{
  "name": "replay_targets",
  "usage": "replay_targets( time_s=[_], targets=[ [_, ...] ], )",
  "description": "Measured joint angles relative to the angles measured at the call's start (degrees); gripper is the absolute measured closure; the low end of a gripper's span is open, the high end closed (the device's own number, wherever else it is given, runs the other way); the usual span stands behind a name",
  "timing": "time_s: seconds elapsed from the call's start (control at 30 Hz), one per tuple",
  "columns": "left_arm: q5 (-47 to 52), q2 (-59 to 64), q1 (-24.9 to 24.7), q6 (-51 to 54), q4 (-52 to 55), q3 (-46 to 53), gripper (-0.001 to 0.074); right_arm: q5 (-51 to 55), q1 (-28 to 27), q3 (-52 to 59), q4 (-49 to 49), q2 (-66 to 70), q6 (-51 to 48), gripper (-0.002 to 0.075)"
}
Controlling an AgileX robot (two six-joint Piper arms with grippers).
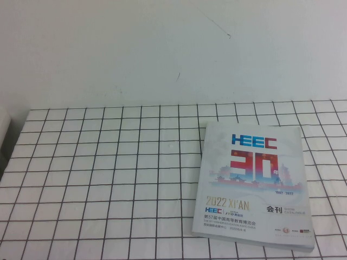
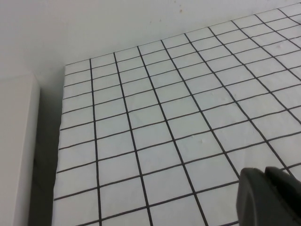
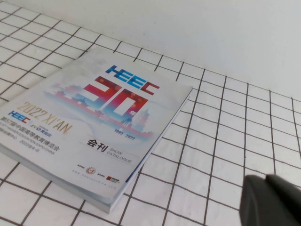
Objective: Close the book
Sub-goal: 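Close the open booklet and leave it lying on the table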
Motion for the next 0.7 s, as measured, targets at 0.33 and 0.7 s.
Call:
replay_targets(
  time_s=[0.33,0.7],
  targets=[
    [0.5,0.0,0.0,-16.6,4.2,-0.1,0.0738,0.0,0.0,0.0,0.0,0.0,0.0,0.0729],
    [0.8,0.0,0.0,-18.5,5.5,-0.2,0.0738,0.0,0.0,0.0,0.0,0.0,0.0,0.0729]
  ],
)
